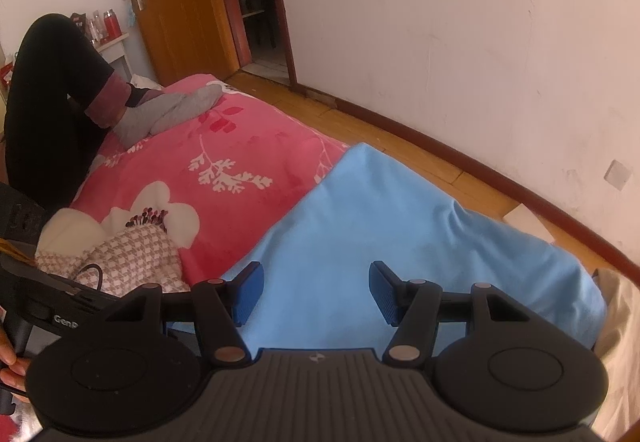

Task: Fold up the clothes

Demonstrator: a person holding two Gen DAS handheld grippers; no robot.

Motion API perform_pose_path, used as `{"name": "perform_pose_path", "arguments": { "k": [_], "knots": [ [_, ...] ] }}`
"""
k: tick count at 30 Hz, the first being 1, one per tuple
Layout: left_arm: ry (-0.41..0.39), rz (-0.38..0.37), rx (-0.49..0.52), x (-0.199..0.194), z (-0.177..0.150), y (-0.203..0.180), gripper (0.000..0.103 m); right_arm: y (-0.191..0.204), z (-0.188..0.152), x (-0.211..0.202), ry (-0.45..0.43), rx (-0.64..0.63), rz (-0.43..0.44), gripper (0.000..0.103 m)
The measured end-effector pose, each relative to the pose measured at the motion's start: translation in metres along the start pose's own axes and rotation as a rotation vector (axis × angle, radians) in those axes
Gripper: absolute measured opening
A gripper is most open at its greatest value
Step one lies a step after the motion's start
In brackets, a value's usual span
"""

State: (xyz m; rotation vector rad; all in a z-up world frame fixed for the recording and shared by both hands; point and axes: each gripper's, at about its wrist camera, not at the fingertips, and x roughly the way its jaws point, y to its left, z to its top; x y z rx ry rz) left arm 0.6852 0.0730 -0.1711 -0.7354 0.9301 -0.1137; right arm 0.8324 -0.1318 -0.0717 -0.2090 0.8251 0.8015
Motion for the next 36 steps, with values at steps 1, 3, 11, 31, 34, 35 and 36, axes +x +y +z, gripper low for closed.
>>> {"name": "perform_pose_path", "arguments": {
  "k": [1,3,11,31,34,35,36],
  "knots": [
    [0.0,0.0,0.002,0.0,0.0,-0.001,0.04,0.0,0.0,0.0,0.001,0.003,-0.001,0.061],
    [0.002,0.002,0.006,-0.001,-0.002,-0.003,0.039,-0.001,-0.001,0.0,-0.001,0.005,-0.003,0.061],
    [-0.039,0.006,0.038,-0.009,-0.007,-0.017,0.039,-0.002,-0.002,0.002,-0.003,0.015,-0.005,0.061],
    [-0.044,0.058,0.09,0.003,-0.005,-0.018,0.01,-0.007,0.086,0.053,-0.021,-0.318,0.003,0.067],
    [-0.04,0.051,0.06,0.005,-0.003,-0.012,0.011,-0.024,0.103,0.085,0.069,-0.31,0.08,0.067],
    [-0.039,0.05,0.053,0.006,-0.003,-0.01,0.011,-0.031,0.108,0.094,0.097,-0.29,0.103,0.067],
    [-0.038,0.048,0.046,0.006,-0.003,-0.008,0.011,-0.038,0.112,0.103,0.121,-0.264,0.118,0.067]
  ]
}}
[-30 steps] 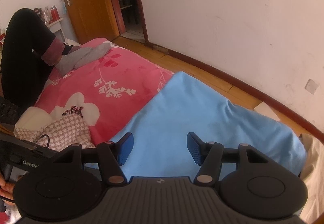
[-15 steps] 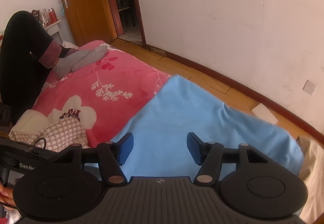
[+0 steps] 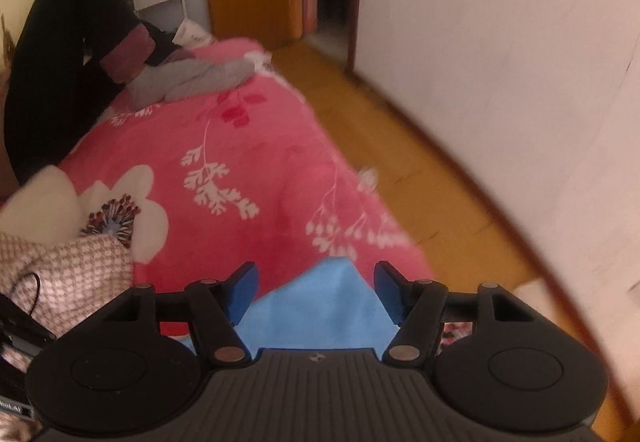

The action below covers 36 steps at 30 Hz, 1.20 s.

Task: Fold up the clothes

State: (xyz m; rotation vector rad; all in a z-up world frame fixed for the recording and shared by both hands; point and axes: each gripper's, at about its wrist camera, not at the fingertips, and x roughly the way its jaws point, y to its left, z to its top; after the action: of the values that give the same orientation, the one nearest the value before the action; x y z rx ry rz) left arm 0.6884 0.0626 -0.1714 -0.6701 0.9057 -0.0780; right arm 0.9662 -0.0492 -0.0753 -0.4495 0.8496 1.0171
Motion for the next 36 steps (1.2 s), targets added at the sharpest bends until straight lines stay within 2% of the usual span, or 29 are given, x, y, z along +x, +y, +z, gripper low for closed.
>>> {"name": "perform_pose_path", "arguments": {
  "k": [5,9,12,13,14,17,28,31,36],
  "knots": [
    [-0.007,-0.013,0.012,0.0,-0.004,0.0,0.011,-0.04,0.006,0.031,0.085,0.161,0.109,0.066],
    [-0.03,-0.015,0.026,-0.003,-0.004,-0.002,0.008,-0.049,0.001,0.039,0.11,0.191,0.155,0.059],
    [-0.051,-0.02,0.038,-0.006,-0.004,-0.005,0.006,-0.048,-0.005,0.039,0.113,0.18,0.159,0.042],
    [-0.059,-0.026,0.042,-0.008,-0.005,-0.006,0.006,-0.047,-0.007,0.038,0.108,0.166,0.153,0.032],
    [-0.069,-0.031,0.055,-0.01,-0.005,-0.009,0.006,-0.045,-0.009,0.035,0.094,0.152,0.144,0.017],
    [-0.096,-0.041,0.1,-0.017,-0.005,-0.019,0.005,-0.05,-0.016,0.02,0.032,0.18,0.14,0.01],
    [-0.147,-0.057,0.141,-0.03,0.011,-0.018,0.005,-0.061,-0.034,-0.027,-0.141,0.307,0.145,0.006],
    [-0.132,-0.044,0.144,-0.025,0.009,-0.016,0.005,-0.058,-0.038,-0.03,-0.136,0.292,0.108,0.006],
    [-0.135,-0.028,0.134,-0.023,0.008,-0.011,0.005,-0.055,-0.039,-0.018,-0.143,0.31,0.11,0.006]
  ]
}}
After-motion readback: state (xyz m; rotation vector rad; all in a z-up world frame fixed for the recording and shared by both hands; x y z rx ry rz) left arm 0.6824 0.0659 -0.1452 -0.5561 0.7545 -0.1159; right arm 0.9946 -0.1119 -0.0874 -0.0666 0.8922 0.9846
